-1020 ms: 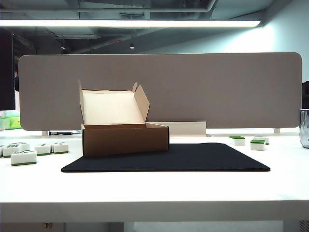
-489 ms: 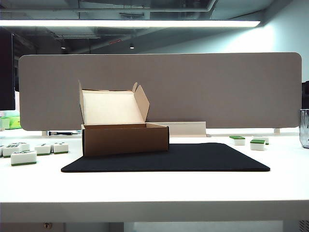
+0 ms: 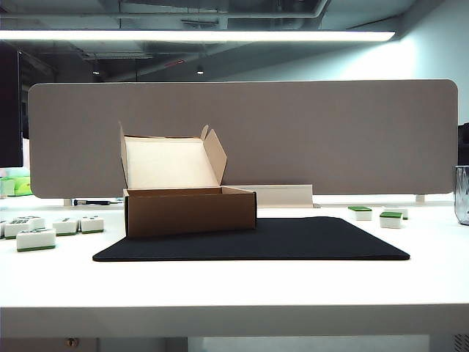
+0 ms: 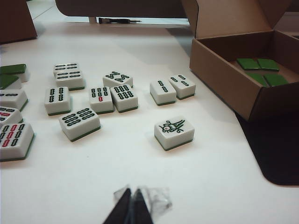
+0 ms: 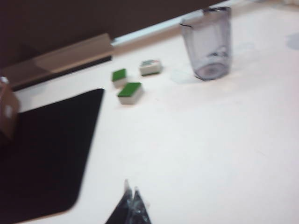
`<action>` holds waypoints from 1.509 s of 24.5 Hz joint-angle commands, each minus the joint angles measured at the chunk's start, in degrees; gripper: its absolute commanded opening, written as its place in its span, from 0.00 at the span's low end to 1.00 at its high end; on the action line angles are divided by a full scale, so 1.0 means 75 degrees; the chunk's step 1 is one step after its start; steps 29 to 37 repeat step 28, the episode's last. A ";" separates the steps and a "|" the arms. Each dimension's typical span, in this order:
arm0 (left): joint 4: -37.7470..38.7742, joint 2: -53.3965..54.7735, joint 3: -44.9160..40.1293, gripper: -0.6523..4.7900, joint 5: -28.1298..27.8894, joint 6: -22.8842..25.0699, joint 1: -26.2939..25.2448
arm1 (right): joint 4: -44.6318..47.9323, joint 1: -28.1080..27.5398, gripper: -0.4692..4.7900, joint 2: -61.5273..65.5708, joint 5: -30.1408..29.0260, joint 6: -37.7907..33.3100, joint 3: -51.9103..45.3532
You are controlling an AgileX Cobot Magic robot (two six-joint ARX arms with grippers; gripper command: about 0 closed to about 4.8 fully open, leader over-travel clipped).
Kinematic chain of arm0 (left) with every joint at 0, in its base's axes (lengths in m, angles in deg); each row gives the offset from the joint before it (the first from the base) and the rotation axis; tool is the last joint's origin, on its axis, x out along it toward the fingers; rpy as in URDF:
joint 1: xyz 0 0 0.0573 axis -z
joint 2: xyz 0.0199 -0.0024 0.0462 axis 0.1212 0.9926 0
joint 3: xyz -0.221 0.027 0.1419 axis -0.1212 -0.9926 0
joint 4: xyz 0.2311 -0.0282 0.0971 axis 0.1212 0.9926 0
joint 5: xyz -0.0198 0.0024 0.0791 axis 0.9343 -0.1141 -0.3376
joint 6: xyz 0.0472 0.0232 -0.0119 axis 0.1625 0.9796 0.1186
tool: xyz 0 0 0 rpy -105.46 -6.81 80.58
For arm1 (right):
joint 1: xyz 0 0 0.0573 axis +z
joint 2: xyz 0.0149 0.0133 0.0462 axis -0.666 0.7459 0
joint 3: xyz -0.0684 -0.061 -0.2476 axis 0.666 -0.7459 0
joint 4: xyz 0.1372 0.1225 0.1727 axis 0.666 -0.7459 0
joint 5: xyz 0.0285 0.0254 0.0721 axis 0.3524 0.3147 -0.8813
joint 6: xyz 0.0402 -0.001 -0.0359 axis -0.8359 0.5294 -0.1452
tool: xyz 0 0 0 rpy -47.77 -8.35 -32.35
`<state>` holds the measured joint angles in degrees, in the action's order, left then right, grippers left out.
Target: Pick up four mahjong tiles and put them into the paper box.
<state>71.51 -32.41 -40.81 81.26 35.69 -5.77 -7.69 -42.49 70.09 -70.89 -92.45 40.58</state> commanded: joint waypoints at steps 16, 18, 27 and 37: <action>0.0070 0.0000 -0.0029 0.11 0.0055 0.0006 -0.0015 | -0.0195 0.0000 0.09 -0.0067 0.0195 0.0172 -0.0006; 0.0070 0.0000 -0.0029 0.11 0.0055 0.0006 -0.0015 | -0.0195 0.0000 0.09 -0.0067 0.0192 0.0172 -0.0006; 0.0070 0.0000 -0.0029 0.11 0.0055 0.0006 -0.0015 | -0.0195 0.0000 0.09 -0.0067 0.0192 0.0172 -0.0006; 0.0070 0.0000 -0.0029 0.11 0.0055 0.0006 -0.0015 | -0.0195 0.0000 0.09 -0.0067 0.0195 0.0172 -0.0006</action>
